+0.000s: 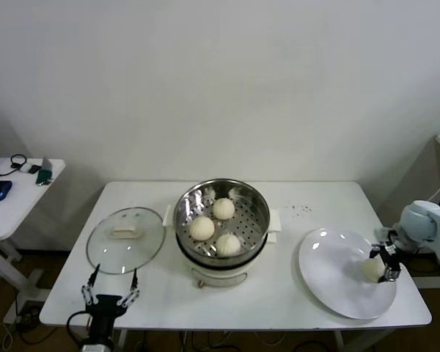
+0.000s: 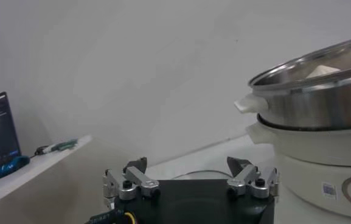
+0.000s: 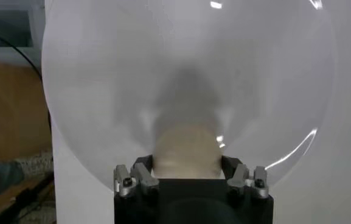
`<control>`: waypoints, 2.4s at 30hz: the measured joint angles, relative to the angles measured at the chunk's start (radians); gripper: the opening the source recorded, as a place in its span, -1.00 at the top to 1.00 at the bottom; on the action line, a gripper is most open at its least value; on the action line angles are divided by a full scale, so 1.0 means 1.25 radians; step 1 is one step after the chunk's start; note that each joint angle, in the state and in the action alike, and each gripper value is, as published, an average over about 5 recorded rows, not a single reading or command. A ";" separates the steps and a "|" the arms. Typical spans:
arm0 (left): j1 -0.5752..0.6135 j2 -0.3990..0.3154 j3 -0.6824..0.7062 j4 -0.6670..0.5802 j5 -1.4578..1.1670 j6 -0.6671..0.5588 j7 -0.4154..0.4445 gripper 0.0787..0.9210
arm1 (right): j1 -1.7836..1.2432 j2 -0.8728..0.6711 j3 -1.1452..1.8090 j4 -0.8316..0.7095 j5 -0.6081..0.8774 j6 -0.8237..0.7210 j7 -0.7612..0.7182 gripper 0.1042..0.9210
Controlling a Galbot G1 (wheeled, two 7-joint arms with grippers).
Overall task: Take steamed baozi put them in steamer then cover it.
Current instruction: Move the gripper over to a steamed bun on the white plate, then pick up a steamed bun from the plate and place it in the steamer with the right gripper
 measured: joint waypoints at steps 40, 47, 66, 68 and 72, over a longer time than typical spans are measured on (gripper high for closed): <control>0.005 0.010 0.026 -0.040 -0.020 -0.006 0.002 -0.77 | 0.680 0.447 -0.547 0.101 0.710 -0.204 0.132 -0.51; 0.008 0.013 0.025 -0.039 -0.022 -0.007 0.003 -0.77 | 0.657 0.510 -0.556 0.124 0.732 -0.229 0.157 -0.51; 0.025 0.015 0.012 -0.039 -0.028 -0.014 0.003 -0.77 | 0.561 0.601 -0.567 0.086 0.698 -0.243 0.172 -0.57; 0.026 0.015 0.011 -0.039 -0.030 -0.015 0.002 -0.77 | 0.557 0.603 -0.567 0.086 0.697 -0.246 0.173 -0.66; 0.024 0.017 0.010 -0.038 -0.032 -0.015 0.002 -0.77 | 0.552 0.603 -0.564 0.084 0.695 -0.252 0.175 -0.75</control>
